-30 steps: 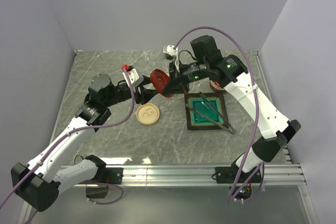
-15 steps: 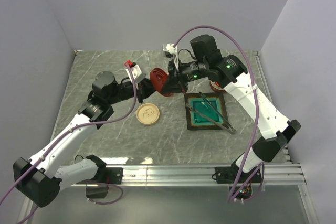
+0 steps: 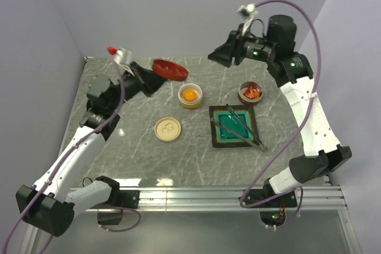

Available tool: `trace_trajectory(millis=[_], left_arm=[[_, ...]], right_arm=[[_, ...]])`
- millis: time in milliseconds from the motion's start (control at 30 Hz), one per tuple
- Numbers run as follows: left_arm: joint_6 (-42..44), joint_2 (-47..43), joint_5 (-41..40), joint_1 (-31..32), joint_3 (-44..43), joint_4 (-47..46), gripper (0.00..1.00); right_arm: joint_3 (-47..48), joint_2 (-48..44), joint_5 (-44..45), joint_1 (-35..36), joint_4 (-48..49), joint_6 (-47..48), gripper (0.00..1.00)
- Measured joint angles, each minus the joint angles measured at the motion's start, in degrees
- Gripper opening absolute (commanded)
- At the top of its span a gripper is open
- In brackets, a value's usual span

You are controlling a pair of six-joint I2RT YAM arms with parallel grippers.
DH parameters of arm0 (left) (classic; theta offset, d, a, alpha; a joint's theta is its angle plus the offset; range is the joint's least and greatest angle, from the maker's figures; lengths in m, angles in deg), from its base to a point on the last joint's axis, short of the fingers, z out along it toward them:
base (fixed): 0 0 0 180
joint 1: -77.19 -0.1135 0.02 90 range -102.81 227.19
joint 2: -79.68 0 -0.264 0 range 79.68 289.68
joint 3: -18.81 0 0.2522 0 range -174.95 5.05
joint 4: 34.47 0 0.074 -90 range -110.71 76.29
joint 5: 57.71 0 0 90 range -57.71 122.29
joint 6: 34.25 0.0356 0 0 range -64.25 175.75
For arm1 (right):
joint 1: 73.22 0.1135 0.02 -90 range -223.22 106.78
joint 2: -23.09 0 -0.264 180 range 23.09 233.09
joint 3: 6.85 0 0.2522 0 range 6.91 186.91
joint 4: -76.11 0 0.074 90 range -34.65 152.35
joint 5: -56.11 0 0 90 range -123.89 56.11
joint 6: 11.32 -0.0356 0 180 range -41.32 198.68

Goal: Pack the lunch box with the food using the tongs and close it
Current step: Pass the lid of the lunch box from the right arm to the left, then pass the lid of the lunch box from the left arm to the right

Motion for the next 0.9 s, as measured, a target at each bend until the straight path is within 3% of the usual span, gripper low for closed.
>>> trace_trajectory(millis=[167,267,400,467,667,800,900], left_arm=[[-19.58,1.66,-5.97,-8.63,-4.48,-1.16,0.01],[-27.76,3.21,-9.29,-10.05,-5.14,-1.97,0.01],[-36.33,5.66,-12.74,-9.94,-5.97,3.15,0.01],[-39.69,7.21,-13.57,-9.97,-7.06,6.62,0.01],[-45.86,11.17,-10.58,-10.01,-8.44,14.19,0.01],[-47.84,13.35,-3.87,-10.01,-8.41,16.0,0.01],[-49.75,14.19,0.66,-10.01,-7.48,16.06,0.01]], right_arm=[[-13.2,-3.15,-0.04,-7.52,14.99,-17.46,0.55],[-22.43,-3.34,0.17,-7.5,23.5,-28.09,0.55],[-28.89,-3.26,3.02,-5.64,25.81,-32.63,0.54],[-28.26,-3.52,7.04,-2.8,24.72,-28.26,0.54],[-25.59,-8.0,18.45,9.07,21.81,-1.31,0.53],[-26.27,-11.47,22.62,10.03,21.2,16.22,0.53],[-34.23,-17.14,24.26,10.38,24.57,27.04,0.52]])
